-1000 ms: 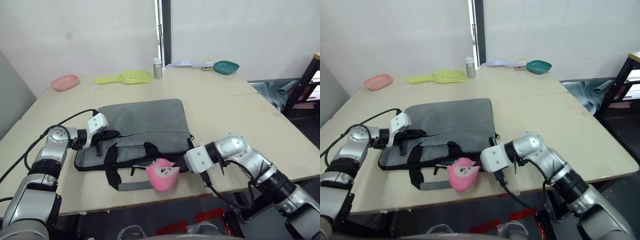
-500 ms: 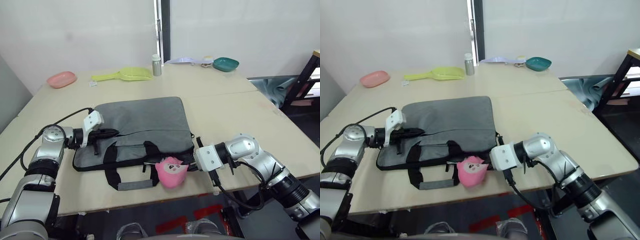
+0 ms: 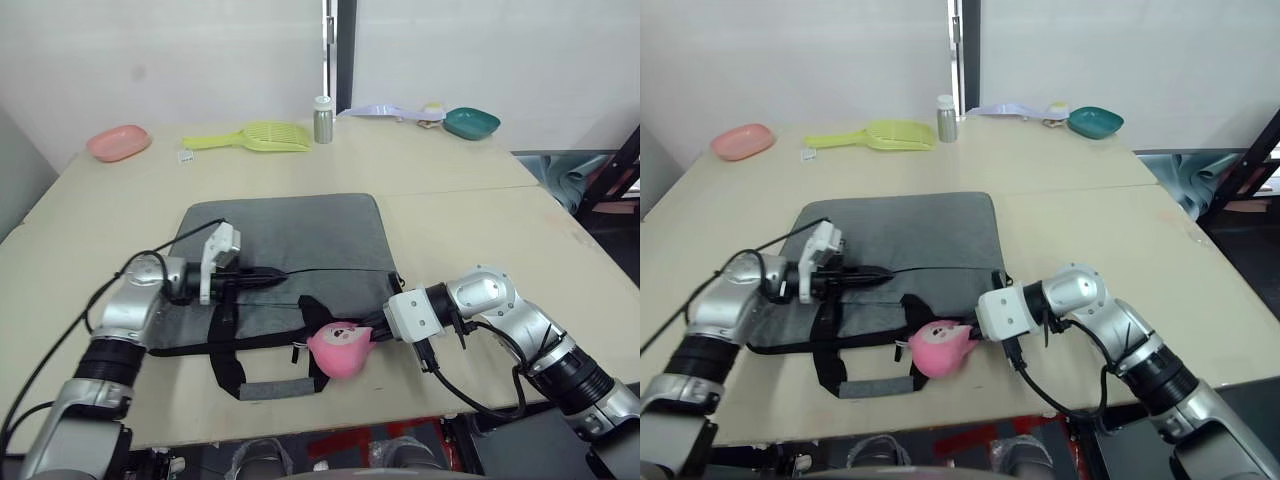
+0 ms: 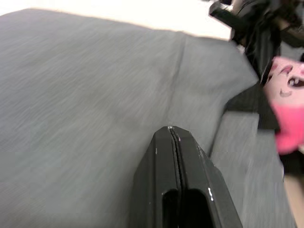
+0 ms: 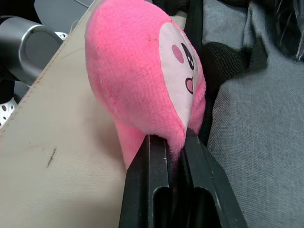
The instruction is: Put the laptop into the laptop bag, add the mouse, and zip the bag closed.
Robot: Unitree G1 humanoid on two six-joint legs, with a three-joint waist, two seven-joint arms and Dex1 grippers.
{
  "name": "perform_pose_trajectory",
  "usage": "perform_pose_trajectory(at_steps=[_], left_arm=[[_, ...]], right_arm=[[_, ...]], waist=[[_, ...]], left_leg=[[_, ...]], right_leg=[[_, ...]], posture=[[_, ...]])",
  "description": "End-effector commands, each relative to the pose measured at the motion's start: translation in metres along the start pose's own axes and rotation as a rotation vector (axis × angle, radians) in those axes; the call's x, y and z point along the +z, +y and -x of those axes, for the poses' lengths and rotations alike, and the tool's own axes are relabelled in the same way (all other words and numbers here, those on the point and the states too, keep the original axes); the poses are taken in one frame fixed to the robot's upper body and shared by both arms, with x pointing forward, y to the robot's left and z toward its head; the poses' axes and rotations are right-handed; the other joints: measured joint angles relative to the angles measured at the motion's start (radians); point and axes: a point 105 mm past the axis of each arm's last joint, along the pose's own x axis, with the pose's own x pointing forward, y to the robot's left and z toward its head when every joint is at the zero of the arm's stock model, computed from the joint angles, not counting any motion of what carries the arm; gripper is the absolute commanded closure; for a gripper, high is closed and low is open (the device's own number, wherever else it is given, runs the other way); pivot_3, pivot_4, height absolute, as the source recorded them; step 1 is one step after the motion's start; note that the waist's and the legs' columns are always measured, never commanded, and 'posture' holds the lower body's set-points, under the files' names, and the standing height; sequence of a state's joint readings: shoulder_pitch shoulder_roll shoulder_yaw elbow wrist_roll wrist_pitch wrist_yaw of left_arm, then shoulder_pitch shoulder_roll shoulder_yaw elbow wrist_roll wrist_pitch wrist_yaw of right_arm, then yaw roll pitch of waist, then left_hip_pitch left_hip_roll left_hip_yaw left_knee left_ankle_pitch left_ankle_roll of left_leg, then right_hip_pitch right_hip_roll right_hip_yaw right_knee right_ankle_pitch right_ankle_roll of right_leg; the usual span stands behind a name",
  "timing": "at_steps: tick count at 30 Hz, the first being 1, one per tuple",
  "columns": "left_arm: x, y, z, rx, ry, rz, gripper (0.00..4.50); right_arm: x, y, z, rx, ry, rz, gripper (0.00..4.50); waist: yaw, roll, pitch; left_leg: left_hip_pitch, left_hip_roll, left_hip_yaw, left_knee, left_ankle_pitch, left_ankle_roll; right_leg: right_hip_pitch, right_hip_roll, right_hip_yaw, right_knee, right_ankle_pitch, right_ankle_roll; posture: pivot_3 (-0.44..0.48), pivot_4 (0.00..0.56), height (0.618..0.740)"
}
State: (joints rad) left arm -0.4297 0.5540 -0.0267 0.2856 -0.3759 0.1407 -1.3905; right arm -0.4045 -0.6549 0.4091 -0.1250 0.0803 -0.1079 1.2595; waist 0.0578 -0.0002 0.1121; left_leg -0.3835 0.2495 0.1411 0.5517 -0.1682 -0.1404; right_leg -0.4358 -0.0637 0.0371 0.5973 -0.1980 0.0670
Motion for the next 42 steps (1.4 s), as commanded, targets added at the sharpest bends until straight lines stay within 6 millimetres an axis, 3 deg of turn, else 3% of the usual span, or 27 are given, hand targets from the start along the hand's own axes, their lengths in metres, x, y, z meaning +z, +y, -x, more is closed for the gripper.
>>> perform_pose_trajectory(at_steps=[1,6,9,15,20,31,34,42], left_arm=[[-0.011,0.006,-0.008,0.023,0.021,-0.037,4.50],[-0.029,0.017,-0.013,0.064,0.057,-0.043,4.50],[-0.062,0.008,-0.010,0.018,0.170,-0.027,4.50],[-0.087,0.005,-0.002,0.030,0.223,0.023,4.50],[-0.090,0.006,-0.002,0.037,0.220,0.051,4.50],[-0.094,0.006,0.003,0.047,0.231,0.057,4.50],[-0.098,0.003,0.005,0.047,0.241,0.055,4.50],[-0.103,0.000,0.007,0.036,0.263,0.040,4.50]], right_arm=[[0.002,-0.002,0.002,-0.005,0.001,0.009,4.45],[0.003,-0.002,0.003,-0.002,0.002,0.008,4.45],[0.005,-0.001,0.004,-0.006,-0.001,0.007,4.45],[0.005,0.002,0.015,-0.024,0.014,-0.003,4.45],[-0.001,0.007,0.031,-0.050,0.057,-0.030,4.45],[-0.025,0.017,0.082,-0.172,0.190,-0.125,4.45],[-0.031,0.033,0.099,-0.178,0.232,-0.202,4.45],[-0.021,0.031,0.123,-0.332,0.149,-0.389,4.45]], waist=[[-0.001,0.000,0.000],[0.003,-0.001,0.001],[0.004,-0.001,0.000],[0.004,0.004,-0.003],[0.003,0.003,-0.004],[0.005,0.006,-0.006],[0.008,0.007,-0.006],[-0.001,0.008,-0.007]], left_leg=[[0.001,0.000,0.000,0.001,0.000,0.000],[0.003,-0.002,0.000,0.013,0.000,0.000],[0.005,-0.002,0.002,0.015,0.001,0.001],[0.023,-0.003,0.005,0.011,0.001,0.001],[0.032,-0.004,0.007,0.003,0.000,0.000],[0.033,-0.005,0.009,0.000,0.000,0.000],[0.032,-0.005,0.009,-0.002,0.000,0.000],[0.032,-0.006,0.009,-0.007,0.000,0.000]], right_leg=[[0.001,0.000,0.001,0.001,0.000,-0.001],[0.002,-0.003,0.004,0.016,-0.004,-0.007],[0.003,-0.005,0.006,0.017,-0.001,-0.006],[0.015,-0.005,0.011,0.019,0.000,-0.005],[0.017,-0.005,0.013,0.019,-0.006,0.005],[0.016,-0.005,0.014,0.017,-0.007,0.007],[0.016,-0.005,0.014,0.016,-0.007,0.007],[0.012,-0.005,0.015,0.013,-0.008,0.008]], posture=[[0.000,0.150,0.740],[0.000,0.150,0.740],[0.000,0.150,0.740],[0.000,0.150,0.740],[0.000,0.150,0.740],[0.000,0.150,0.740],[0.000,0.150,0.740],[0.000,0.150,0.740]])
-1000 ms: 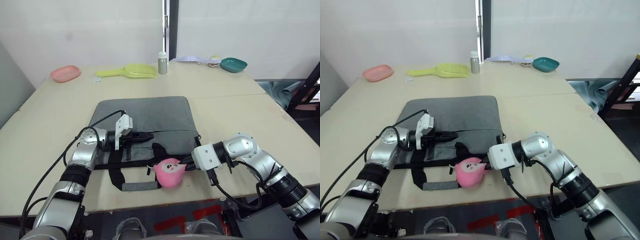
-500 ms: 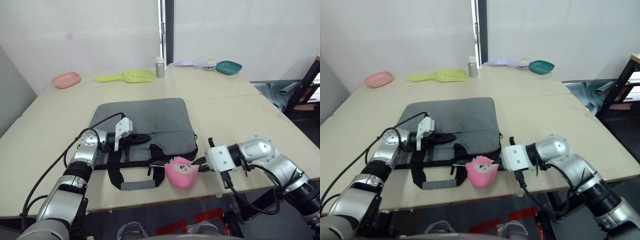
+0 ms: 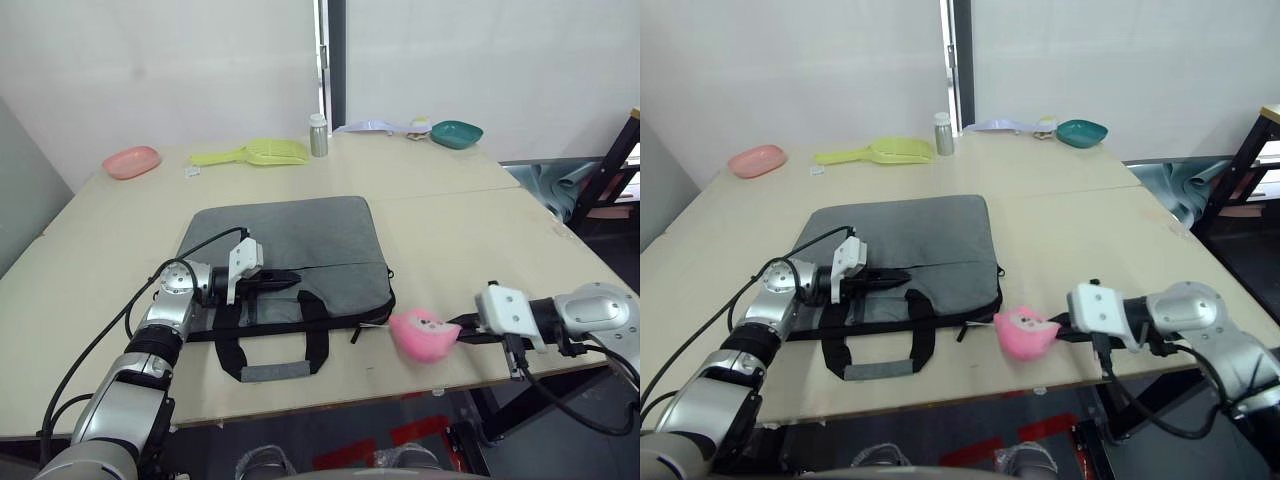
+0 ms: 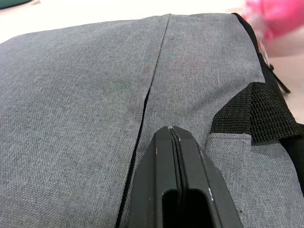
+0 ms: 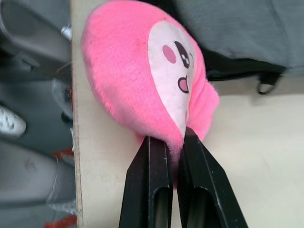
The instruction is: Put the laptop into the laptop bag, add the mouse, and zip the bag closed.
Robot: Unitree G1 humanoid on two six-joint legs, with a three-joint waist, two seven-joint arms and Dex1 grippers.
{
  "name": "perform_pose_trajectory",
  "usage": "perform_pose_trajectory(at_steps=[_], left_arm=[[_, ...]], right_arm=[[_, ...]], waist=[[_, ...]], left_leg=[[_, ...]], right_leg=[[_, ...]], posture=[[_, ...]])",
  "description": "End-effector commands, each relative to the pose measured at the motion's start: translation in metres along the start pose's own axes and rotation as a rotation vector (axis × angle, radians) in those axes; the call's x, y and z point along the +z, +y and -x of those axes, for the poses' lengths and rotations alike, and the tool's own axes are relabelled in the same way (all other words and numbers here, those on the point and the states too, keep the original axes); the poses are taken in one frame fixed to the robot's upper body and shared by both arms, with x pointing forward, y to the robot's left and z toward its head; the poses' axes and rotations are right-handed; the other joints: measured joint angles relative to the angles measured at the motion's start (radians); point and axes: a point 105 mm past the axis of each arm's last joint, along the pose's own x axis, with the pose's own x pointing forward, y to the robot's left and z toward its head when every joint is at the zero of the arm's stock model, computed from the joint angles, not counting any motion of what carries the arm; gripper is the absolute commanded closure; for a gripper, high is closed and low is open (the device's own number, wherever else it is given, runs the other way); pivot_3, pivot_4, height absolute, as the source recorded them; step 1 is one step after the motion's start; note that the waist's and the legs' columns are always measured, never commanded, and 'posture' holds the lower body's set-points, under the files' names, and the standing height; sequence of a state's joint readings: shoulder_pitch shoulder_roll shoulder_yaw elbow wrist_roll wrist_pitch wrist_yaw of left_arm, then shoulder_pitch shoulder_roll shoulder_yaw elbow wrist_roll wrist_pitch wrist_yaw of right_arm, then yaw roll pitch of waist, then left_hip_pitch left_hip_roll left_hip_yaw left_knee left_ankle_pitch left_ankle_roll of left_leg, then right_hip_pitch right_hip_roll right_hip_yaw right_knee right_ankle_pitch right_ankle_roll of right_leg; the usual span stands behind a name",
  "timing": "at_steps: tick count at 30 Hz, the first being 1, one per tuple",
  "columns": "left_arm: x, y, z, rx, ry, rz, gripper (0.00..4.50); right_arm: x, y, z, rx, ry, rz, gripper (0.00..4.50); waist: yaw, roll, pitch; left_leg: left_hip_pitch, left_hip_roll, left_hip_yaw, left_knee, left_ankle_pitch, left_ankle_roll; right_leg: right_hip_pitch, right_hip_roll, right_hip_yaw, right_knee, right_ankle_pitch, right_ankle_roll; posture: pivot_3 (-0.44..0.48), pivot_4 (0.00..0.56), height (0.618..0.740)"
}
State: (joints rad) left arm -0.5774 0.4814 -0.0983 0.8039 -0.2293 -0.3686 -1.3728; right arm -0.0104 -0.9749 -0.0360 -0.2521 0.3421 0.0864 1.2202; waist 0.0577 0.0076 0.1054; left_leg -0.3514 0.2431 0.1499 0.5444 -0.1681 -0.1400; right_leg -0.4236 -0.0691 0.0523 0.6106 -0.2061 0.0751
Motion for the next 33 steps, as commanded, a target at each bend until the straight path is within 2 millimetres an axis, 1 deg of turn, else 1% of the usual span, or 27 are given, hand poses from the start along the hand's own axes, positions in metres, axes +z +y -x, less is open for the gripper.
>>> perform_pose_trajectory(at_steps=[1,4,5,8,12,14,19,24,27,33], left_arm=[[-0.059,-0.032,0.012,-0.044,0.187,0.182,4.50],[-0.057,-0.032,0.009,-0.048,0.181,0.178,4.50],[-0.057,-0.032,0.009,-0.049,0.179,0.179,4.50],[-0.057,-0.032,0.008,-0.055,0.177,0.176,4.50],[-0.056,-0.031,0.007,-0.061,0.179,0.169,4.50],[-0.055,-0.031,0.007,-0.066,0.178,0.167,4.50],[-0.055,-0.034,0.006,-0.080,0.177,0.163,4.50],[-0.057,-0.034,0.009,-0.077,0.182,0.164,4.50],[-0.057,-0.034,0.010,-0.079,0.184,0.162,4.50],[-0.058,-0.037,0.008,-0.088,0.181,0.171,4.50]], right_arm=[[0.011,-0.009,0.015,-0.075,-0.040,-0.043,4.45],[0.024,-0.026,0.021,-0.195,-0.165,-0.191,4.45],[0.024,-0.032,0.023,-0.231,-0.181,-0.222,4.45],[0.020,-0.045,0.030,-0.314,-0.203,-0.307,4.45],[0.010,-0.053,0.030,-0.383,-0.203,-0.416,4.45],[0.005,-0.054,0.028,-0.399,-0.179,-0.418,4.45],[-0.008,-0.064,0.027,-0.503,-0.132,-0.499,4.45],[-0.018,-0.059,0.028,-0.498,-0.078,-0.538,4.45],[-0.022,-0.062,0.033,-0.547,-0.064,-0.535,4.45],[-0.014,-0.095,0.025,-0.706,-0.103,-0.462,4.45]], waist=[[0.000,0.000,0.000],[-0.003,0.000,0.000],[-0.003,0.000,0.000],[-0.004,-0.001,0.000],[-0.004,-0.001,0.000],[-0.004,0.000,0.000],[-0.003,0.000,0.000],[-0.003,0.000,0.000],[-0.002,0.000,-0.001],[-0.007,0.001,-0.001]], left_leg=[[0.000,0.000,0.000,0.000,0.000,0.000],[0.000,-0.003,-0.001,-0.002,0.000,0.000],[0.000,-0.004,-0.001,-0.003,0.000,0.000],[-0.001,-0.010,-0.002,-0.006,0.000,0.000],[-0.002,-0.013,-0.002,-0.009,0.000,0.000],[-0.003,-0.013,-0.002,-0.010,0.000,0.000],[-0.008,-0.013,-0.002,-0.011,0.000,0.000],[-0.009,-0.013,-0.002,-0.011,0.000,0.000],[-0.009,-0.013,-0.002,-0.011,0.000,0.000],[-0.010,-0.013,-0.002,-0.011,0.000,0.000]], right_leg=[[0.000,0.000,0.000,-0.001,0.000,0.000],[-0.002,-0.002,0.001,-0.002,0.000,0.001],[-0.003,-0.003,0.002,-0.002,-0.001,0.001],[-0.006,-0.005,0.002,-0.003,-0.001,0.002],[-0.007,-0.006,0.003,-0.007,-0.002,0.003],[-0.007,-0.006,0.003,-0.007,-0.002,0.003],[-0.011,-0.007,0.002,-0.007,-0.002,0.003],[-0.011,-0.007,0.002,-0.008,-0.002,0.003],[-0.010,-0.007,0.002,-0.008,-0.002,0.003],[-0.011,-0.007,0.002,-0.008,-0.002,0.003]], posture=[[0.000,0.150,0.740],[0.000,0.150,0.740],[0.000,0.150,0.740],[0.000,0.150,0.740],[0.000,0.150,0.740],[0.000,0.150,0.740],[0.000,0.150,0.740],[0.000,0.150,0.740],[0.000,0.150,0.740],[0.000,0.150,0.740]])
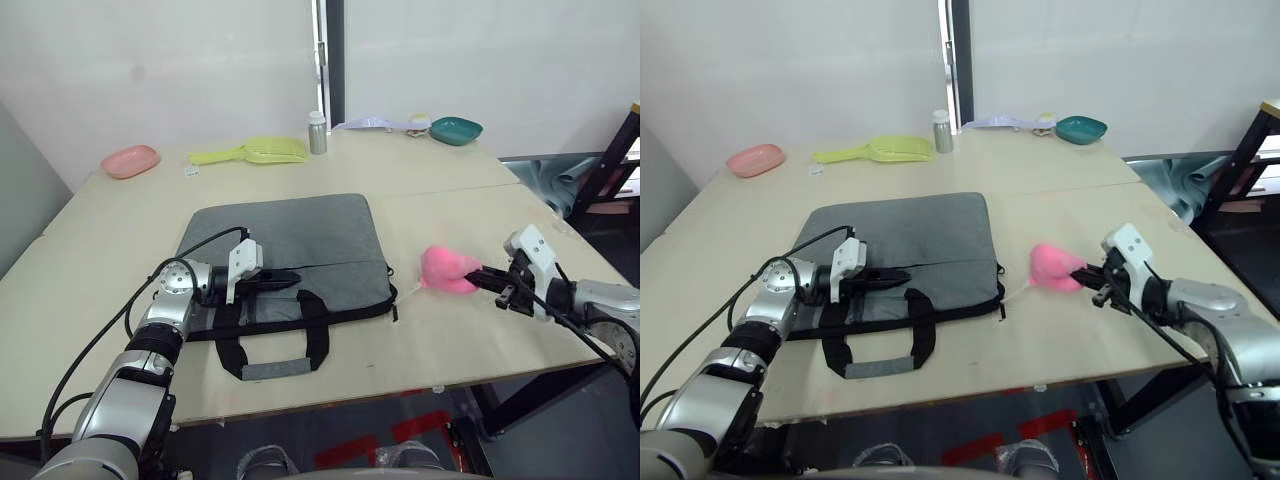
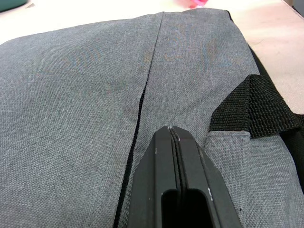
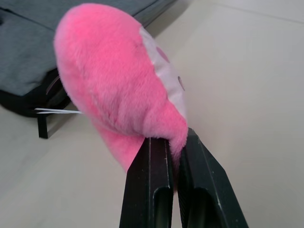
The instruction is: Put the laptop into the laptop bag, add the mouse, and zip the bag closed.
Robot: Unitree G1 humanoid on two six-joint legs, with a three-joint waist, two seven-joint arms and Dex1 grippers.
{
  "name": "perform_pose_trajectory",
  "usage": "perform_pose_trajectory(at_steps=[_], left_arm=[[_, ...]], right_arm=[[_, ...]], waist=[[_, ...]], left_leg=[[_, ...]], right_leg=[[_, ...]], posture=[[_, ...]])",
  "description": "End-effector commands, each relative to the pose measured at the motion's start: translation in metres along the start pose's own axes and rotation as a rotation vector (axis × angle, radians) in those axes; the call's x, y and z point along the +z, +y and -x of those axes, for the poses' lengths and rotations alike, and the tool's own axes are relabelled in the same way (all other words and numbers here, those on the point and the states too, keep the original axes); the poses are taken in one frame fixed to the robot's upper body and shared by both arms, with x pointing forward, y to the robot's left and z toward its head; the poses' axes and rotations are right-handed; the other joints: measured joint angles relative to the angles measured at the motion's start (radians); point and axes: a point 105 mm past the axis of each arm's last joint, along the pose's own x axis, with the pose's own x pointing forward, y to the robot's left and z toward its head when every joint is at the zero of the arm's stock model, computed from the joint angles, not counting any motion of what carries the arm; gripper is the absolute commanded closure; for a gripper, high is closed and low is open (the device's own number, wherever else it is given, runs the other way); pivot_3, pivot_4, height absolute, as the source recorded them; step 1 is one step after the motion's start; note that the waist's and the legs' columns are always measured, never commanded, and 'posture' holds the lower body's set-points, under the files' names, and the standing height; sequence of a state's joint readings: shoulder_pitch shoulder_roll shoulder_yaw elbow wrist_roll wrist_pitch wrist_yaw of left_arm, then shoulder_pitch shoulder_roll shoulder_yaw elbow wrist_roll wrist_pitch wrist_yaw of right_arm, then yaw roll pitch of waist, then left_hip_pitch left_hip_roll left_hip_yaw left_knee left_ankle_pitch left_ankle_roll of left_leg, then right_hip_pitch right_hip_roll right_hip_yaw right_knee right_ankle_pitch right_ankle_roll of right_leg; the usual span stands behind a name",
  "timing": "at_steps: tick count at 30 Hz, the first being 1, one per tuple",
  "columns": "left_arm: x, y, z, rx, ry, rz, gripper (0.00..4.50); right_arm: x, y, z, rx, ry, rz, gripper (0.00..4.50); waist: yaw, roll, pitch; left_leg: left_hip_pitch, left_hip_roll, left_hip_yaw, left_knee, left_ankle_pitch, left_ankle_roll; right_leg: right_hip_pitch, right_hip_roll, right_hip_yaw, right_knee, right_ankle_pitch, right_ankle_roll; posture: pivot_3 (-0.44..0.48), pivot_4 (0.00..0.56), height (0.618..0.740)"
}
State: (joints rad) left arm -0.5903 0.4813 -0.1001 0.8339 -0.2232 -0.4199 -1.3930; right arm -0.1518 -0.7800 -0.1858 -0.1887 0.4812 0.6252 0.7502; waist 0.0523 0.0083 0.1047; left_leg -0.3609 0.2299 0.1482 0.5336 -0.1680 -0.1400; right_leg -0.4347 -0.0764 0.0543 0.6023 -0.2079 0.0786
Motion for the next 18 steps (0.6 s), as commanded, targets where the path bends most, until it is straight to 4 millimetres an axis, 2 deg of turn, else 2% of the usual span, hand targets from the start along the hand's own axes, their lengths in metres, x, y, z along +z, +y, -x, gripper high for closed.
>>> perform_pose_trajectory(at_steps=[1,4,10,18], left_arm=[[-0.057,-0.039,0.006,-0.076,0.176,0.206,4.50],[-0.058,-0.039,0.006,-0.076,0.177,0.206,4.50],[-0.058,-0.039,0.007,-0.068,0.169,0.210,4.50],[-0.060,-0.041,0.011,-0.068,0.182,0.199,4.50]], right_arm=[[0.026,-0.017,-0.013,-0.132,-0.102,0.053,4.45],[0.036,-0.015,-0.031,-0.142,-0.145,0.021,4.45],[0.039,-0.010,-0.063,-0.146,-0.161,-0.093,4.45],[0.039,-0.028,-0.073,-0.294,-0.170,-0.063,4.45]], waist=[[-0.001,0.000,0.000],[-0.003,0.001,-0.001],[-0.002,0.006,-0.004],[-0.002,0.008,-0.005]], left_leg=[[0.000,0.000,0.000,0.000,0.000,0.000],[0.000,0.000,0.000,0.000,0.000,0.000],[-0.001,0.000,0.000,0.000,0.000,0.000],[0.000,0.000,0.000,0.000,0.000,-0.001]], right_leg=[[0.000,0.000,0.000,0.000,0.000,0.000],[0.000,0.000,0.000,0.000,0.000,0.000],[0.001,0.000,-0.001,0.000,0.004,-0.002],[0.002,-0.001,-0.001,0.001,0.009,-0.002]], posture=[[0.000,0.150,0.740],[0.000,0.150,0.740],[0.000,0.150,0.740],[0.000,0.150,0.740]])
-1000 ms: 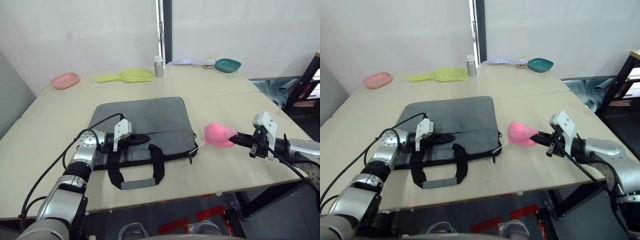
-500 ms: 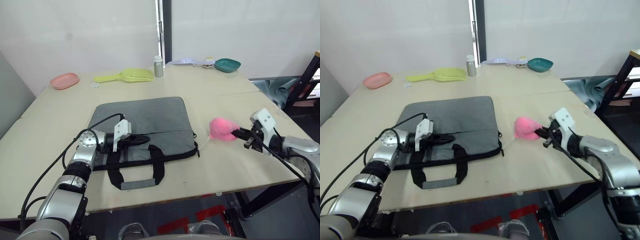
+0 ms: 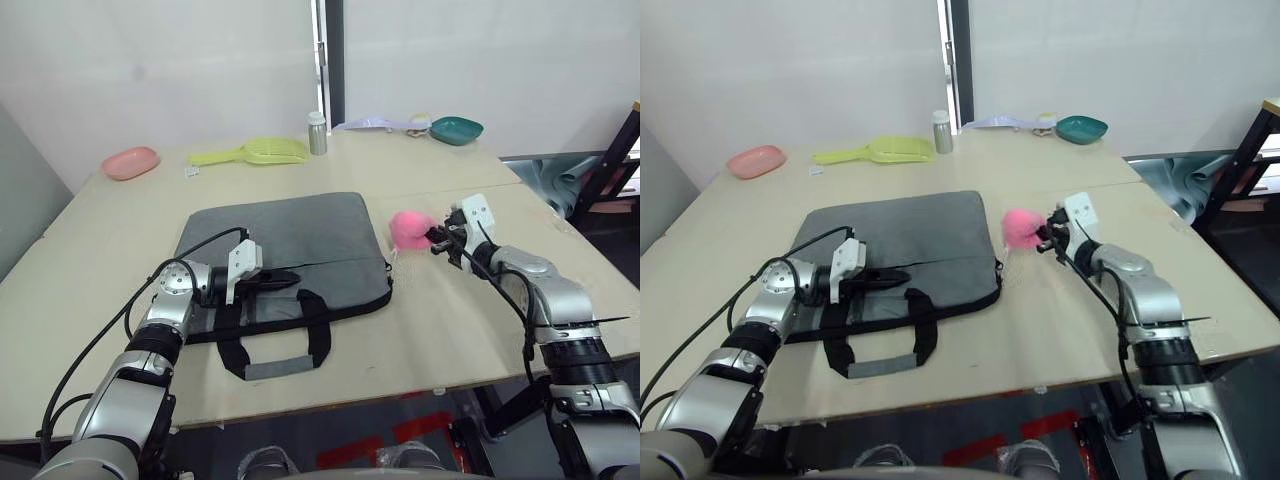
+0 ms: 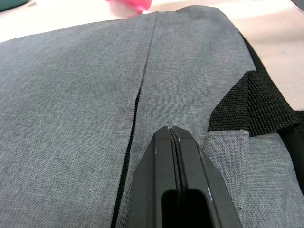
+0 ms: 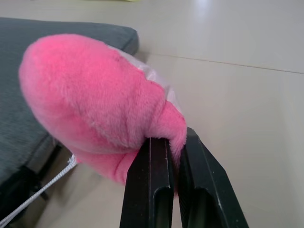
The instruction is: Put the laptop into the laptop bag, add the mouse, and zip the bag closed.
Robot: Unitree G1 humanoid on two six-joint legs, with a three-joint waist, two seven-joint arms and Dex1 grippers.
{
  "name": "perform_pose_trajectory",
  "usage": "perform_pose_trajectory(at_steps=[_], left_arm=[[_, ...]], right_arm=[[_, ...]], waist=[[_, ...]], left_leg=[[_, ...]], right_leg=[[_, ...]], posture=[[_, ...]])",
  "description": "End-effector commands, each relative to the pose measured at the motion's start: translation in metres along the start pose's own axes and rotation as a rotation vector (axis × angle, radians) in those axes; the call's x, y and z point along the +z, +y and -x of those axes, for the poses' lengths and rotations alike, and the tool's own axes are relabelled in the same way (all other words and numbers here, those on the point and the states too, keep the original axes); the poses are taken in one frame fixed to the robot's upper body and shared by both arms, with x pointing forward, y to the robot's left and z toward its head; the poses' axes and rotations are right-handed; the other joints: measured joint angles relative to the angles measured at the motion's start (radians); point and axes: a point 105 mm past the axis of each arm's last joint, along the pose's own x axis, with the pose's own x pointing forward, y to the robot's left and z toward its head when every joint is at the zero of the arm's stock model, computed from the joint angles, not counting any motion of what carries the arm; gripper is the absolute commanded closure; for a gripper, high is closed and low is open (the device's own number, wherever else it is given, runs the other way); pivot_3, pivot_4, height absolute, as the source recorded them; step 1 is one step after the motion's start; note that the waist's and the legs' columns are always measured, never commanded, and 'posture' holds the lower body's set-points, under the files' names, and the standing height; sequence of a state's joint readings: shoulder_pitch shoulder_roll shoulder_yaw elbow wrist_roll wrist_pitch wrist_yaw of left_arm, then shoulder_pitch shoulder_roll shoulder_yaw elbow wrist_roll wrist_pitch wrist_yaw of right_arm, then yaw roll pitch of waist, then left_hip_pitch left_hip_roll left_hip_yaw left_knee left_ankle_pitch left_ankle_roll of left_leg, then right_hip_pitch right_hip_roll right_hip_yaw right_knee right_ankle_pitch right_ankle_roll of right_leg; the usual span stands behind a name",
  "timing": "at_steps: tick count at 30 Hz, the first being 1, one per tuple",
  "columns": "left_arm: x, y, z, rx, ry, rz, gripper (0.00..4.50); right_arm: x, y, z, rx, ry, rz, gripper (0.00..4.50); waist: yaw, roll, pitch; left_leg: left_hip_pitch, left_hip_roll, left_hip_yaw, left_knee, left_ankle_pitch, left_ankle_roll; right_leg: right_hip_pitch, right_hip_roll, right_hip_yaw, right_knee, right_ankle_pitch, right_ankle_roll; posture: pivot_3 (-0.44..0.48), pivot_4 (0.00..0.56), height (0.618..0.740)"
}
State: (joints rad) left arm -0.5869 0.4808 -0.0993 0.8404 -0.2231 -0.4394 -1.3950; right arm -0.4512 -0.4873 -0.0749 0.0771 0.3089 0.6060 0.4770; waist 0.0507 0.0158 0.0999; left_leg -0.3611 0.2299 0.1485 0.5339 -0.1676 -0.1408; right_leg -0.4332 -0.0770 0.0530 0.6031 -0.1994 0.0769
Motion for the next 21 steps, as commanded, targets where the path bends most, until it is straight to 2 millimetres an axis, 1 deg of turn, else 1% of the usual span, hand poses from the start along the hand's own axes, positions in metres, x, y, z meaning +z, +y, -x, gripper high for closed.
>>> perform_pose_trajectory(at_steps=[1,4,8,10,11,13,15,19,21], left_arm=[[-0.059,-0.040,0.011,-0.066,0.181,0.210,4.50],[-0.059,-0.042,0.011,-0.075,0.179,0.211,4.50],[-0.059,-0.044,0.011,-0.083,0.178,0.215,4.50],[-0.060,-0.045,0.011,-0.087,0.180,0.216,4.50],[-0.060,-0.045,0.011,-0.089,0.180,0.216,4.50],[-0.060,-0.046,0.011,-0.089,0.179,0.215,4.50],[-0.060,-0.046,0.011,-0.089,0.178,0.213,4.50],[-0.059,-0.043,0.012,-0.084,0.180,0.209,4.50],[-0.058,-0.042,0.011,-0.082,0.179,0.207,4.50]], right_arm=[[0.025,-0.013,-0.001,-0.106,-0.113,0.033,4.45],[0.023,-0.005,-0.005,-0.075,-0.121,-0.007,4.45],[0.016,0.014,-0.004,0.028,-0.094,-0.039,4.45],[0.012,0.020,-0.003,0.070,-0.073,-0.049,4.45],[0.012,0.022,-0.002,0.085,-0.067,-0.052,4.45],[0.011,0.022,-0.001,0.089,-0.059,-0.053,4.45],[0.010,0.021,0.001,0.087,-0.048,-0.055,4.45],[0.011,0.015,0.006,0.073,-0.052,-0.090,4.45],[0.014,0.012,0.009,0.063,-0.064,-0.093,3.78]], waist=[[-0.002,0.000,0.000],[-0.002,0.001,-0.001],[-0.002,0.003,-0.002],[-0.001,0.003,-0.002],[-0.002,0.004,-0.002],[-0.002,0.004,-0.002],[-0.003,0.004,-0.002],[-0.003,0.004,-0.003],[-0.002,0.004,-0.003]], left_leg=[[0.000,0.000,0.000,0.000,0.000,0.000],[0.001,0.000,0.000,0.000,0.000,0.000],[0.002,0.000,0.000,0.000,0.000,0.000],[0.002,0.000,0.000,0.000,0.000,0.000],[0.002,0.000,0.000,0.000,0.000,0.000],[0.002,0.000,0.001,0.000,0.000,0.000],[0.002,0.000,0.001,0.000,0.000,0.000],[0.002,0.000,0.001,0.000,0.000,0.000],[0.002,0.000,0.001,0.000,0.000,0.000]], right_leg=[[0.000,0.000,0.000,0.000,0.000,0.000],[0.000,0.000,0.000,0.000,0.001,0.000],[0.000,0.000,0.000,0.000,0.002,-0.001],[0.001,0.000,0.000,0.000,0.005,-0.007],[0.000,0.000,0.000,0.000,0.005,-0.007],[0.000,0.000,0.001,0.000,0.004,-0.005],[0.000,0.000,0.001,0.000,0.001,0.000],[0.000,0.001,0.001,0.000,0.001,0.000],[0.000,0.001,0.001,0.000,0.001,0.000]], posture=[[0.000,0.150,0.740],[0.000,0.150,0.740],[0.000,0.150,0.740],[0.000,0.150,0.740],[0.000,0.150,0.740],[0.000,0.150,0.740],[0.000,0.150,0.740],[0.000,0.150,0.740],[0.000,0.150,0.740]])
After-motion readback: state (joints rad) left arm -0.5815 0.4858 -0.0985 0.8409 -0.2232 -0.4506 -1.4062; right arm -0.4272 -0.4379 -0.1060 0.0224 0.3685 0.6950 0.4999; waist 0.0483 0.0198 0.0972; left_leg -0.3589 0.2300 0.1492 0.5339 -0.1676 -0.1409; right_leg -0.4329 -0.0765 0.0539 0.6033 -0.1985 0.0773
